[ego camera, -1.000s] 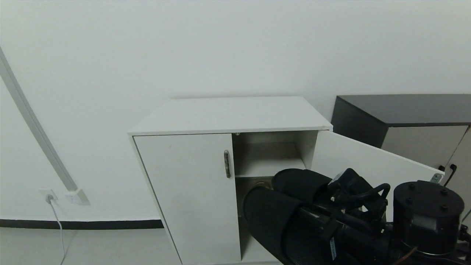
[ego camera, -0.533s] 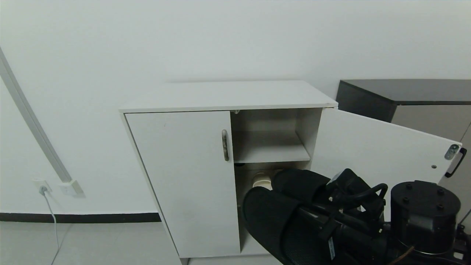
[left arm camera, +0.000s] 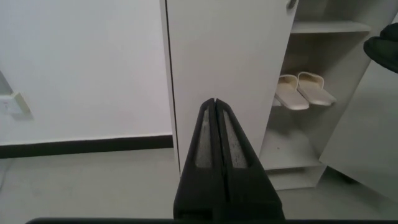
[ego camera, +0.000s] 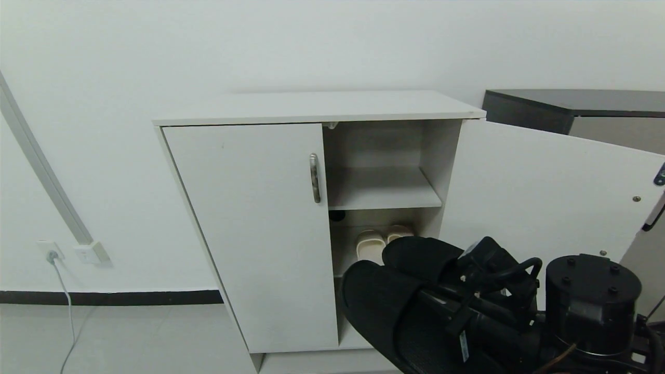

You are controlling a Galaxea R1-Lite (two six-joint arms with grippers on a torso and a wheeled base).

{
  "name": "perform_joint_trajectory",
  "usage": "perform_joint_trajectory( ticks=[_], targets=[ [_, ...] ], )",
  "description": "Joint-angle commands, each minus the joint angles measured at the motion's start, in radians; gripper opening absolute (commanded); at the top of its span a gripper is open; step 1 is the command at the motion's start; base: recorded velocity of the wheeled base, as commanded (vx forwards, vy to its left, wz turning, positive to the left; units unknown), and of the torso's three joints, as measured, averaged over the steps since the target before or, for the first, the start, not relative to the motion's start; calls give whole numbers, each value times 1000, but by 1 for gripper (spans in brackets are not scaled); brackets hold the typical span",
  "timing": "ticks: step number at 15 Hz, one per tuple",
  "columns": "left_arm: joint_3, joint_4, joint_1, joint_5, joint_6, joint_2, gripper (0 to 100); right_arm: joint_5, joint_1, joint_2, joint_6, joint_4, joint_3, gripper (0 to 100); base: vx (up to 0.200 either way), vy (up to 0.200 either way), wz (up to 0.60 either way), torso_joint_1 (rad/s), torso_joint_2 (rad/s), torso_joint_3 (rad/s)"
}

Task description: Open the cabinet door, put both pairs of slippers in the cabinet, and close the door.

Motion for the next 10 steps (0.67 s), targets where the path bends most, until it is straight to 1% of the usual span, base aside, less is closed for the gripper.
perform_joint_trajectory(
  ticks=[1,6,8,9,10],
  targets=[
    [0,0,0,0,-1,1,0,0,1,9,-1,-3,2,0,0,0,0,0,0,0],
    [0,0,0,0,-1,1,0,-8,1,32,-6,-4,1,0,0,0,0,0,0,0],
    [0,0,0,0,-1,1,0,-14,7,63,-6,-6,-25,0,0,0,0,-19,129,139],
    [0,0,0,0,-1,1,0,-45,11,86,-1,-10,-54,0,0,0,0,-2,61,66],
    [0,0,0,-2,1,1,0,-121,25,124,7,-10,-99,0,0,0,0,0,0,0]
  ],
)
